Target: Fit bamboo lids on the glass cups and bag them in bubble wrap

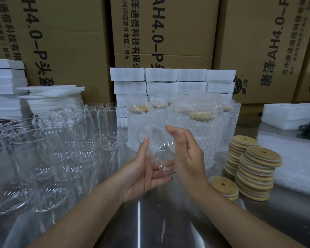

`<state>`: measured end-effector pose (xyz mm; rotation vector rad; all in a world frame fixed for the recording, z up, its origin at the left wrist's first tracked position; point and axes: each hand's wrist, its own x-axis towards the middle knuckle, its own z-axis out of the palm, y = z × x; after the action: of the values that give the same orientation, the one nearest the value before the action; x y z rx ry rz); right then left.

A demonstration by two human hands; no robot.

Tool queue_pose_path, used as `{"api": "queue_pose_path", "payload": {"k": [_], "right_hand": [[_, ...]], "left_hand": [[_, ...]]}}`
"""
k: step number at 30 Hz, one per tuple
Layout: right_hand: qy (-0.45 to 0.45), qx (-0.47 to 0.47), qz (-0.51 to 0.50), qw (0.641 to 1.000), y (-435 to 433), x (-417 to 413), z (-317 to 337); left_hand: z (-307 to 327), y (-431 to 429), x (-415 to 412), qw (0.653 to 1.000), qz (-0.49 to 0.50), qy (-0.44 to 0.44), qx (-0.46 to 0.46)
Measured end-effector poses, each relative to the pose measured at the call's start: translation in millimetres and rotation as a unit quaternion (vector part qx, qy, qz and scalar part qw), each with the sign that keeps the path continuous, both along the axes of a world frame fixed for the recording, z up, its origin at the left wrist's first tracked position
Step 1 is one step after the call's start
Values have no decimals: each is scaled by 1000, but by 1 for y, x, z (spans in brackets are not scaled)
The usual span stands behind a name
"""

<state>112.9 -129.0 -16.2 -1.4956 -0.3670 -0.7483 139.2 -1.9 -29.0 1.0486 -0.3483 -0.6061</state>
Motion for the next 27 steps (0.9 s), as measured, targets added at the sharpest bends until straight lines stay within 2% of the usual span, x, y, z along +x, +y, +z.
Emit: {"api": "queue_pose_path", "payload": {"k": [3,7,9,12,13,15,18,20,23,27], "right_hand": [[-1,-1,-17,1000,-3,3,-1],[-3,5,-24,1000,-4,6,-1],[13,53,-3,998,-4,6,1],[76,178,104,976,-6,7,6],[89,192,134,968,-7,8,7],[95,149,146,973,-7,9,6],[66,28,101,992,-1,5,2],[49,-13,73,996,3,4,-2],[50,-30,54,997,5,3,-6],[56,0,55,997,2,3,-2]], "left_hand": [[-2,-1,-1,999,6,-10,38],[-6,-5,-1,999,22,5,31],[-7,-5,-2,999,18,-9,28],[-6,-6,-3,998,29,-50,4],[-4,-6,-3,997,34,-62,-12],[-2,-6,-3,995,48,-78,-37],[-3,-8,-1,990,83,-99,-56],[-3,-9,1,985,130,-103,-45],[-6,-12,-1,978,164,-128,18],[-11,-12,-5,963,160,-196,97]]}}
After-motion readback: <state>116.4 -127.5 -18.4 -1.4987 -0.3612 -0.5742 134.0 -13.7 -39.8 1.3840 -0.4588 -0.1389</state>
